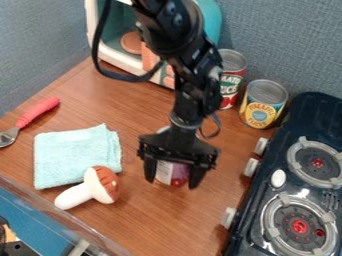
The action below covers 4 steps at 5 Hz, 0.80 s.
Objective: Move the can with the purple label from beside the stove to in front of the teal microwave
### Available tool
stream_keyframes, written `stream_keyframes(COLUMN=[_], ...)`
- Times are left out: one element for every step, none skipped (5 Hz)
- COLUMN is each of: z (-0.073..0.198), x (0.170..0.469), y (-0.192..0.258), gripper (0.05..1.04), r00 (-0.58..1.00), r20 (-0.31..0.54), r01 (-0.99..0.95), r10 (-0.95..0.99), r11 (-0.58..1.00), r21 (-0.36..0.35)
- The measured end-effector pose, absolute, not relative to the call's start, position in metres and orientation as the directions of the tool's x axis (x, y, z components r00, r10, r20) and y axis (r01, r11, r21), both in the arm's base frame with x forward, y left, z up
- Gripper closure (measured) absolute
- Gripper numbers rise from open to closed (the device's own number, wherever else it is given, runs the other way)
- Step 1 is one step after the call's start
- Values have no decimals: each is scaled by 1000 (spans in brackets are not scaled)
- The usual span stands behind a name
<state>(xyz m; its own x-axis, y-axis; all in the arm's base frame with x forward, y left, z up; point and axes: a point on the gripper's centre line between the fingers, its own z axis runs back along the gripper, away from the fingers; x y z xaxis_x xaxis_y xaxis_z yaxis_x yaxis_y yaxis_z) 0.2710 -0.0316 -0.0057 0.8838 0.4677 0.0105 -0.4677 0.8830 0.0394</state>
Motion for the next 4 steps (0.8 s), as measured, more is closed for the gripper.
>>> stream_keyframes(z=[-1, 3, -2, -9], x=[281, 289, 301, 313], y=[-12, 7, 31, 61], gripper=[83, 83, 83, 83], r00=[853, 819, 776, 707], r20=[24, 50, 50, 26], r01=[-522, -573, -631, -707], r10=[521, 572, 629, 707], r11=[853, 819, 775, 706], r21=[20, 19, 32, 40])
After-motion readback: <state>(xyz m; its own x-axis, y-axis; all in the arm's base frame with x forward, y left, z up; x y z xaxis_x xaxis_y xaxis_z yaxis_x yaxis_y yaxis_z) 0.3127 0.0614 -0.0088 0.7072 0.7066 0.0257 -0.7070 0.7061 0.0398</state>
